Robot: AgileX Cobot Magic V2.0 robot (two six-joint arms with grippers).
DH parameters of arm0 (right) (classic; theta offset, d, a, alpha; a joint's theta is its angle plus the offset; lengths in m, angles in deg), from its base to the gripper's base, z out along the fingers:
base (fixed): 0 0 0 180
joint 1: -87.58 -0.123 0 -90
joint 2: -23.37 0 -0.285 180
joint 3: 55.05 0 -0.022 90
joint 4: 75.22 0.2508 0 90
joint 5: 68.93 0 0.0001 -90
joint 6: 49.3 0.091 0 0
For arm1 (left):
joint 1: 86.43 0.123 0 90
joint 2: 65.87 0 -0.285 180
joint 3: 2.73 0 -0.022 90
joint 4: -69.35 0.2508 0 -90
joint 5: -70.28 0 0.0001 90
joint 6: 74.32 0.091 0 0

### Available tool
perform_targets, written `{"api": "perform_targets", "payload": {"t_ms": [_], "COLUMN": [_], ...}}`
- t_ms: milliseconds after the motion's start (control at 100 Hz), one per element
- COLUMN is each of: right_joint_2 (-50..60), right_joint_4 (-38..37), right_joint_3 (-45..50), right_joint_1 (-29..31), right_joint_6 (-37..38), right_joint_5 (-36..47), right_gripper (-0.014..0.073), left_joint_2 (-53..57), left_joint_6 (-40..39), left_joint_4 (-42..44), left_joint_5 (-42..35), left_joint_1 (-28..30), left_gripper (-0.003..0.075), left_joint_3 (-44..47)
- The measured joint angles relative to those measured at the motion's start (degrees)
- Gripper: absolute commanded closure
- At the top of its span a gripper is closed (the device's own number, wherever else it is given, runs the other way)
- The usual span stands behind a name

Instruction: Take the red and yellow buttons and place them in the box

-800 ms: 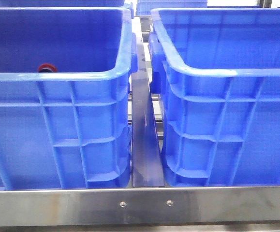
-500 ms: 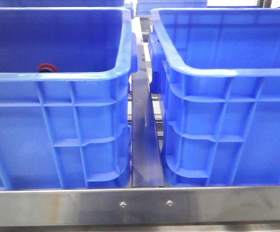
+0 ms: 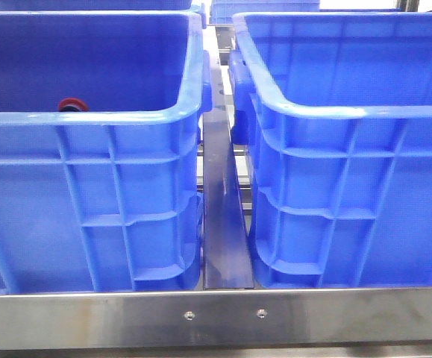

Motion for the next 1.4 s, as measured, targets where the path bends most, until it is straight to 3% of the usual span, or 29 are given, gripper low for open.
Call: {"api": "perform_targets", "payload": {"t_ms": [290,430,710,1030,1120,1240,1320,1400], "right_joint_2": [0.0,0.0,0.0,0.0,0.0,0.0,0.0,0.0], "right_joint_4": [0.0,0.0,0.0,0.0,0.0,0.0,0.0,0.0], "right_joint_3": [0.0,0.0,0.0,0.0,0.0,0.0,0.0,0.0], "right_joint_1": [0.0,0.0,0.0,0.0,0.0,0.0,0.0,0.0], "right_joint_6": [0.0,0.0,0.0,0.0,0.0,0.0,0.0,0.0], "right_joint_5": [0.0,0.0,0.0,0.0,0.0,0.0,0.0,0.0], "right_gripper": [0.0662,0.0662,0.0662,0.0662,0.0662,0.0662,0.0662,0.0662], "left_joint_2": [-19.2,-28.7,-40.5,-45.1,-45.6,-46.0,-46.0,-46.0], "left_joint_6": [0.0,0.0,0.3,0.3,0.3,0.3,0.3,0.3], "left_joint_4": [-0.2,-0.3,-0.3,-0.3,-0.3,-0.3,-0.3,-0.3], "left_joint_5": [22.4,29.6,32.1,32.3,32.4,32.4,32.4,32.4], "left_joint_1": [0.0,0.0,0.0,0.0,0.0,0.0,0.0,0.0], "left_gripper": [0.0739,0.0739,0.0739,0.0727,0.0648,0.0449,0.0274,0.0176], "left_joint_3": [-22.8,-31.2,-36.7,-36.8,-36.8,-36.8,-36.8,-36.8]}}
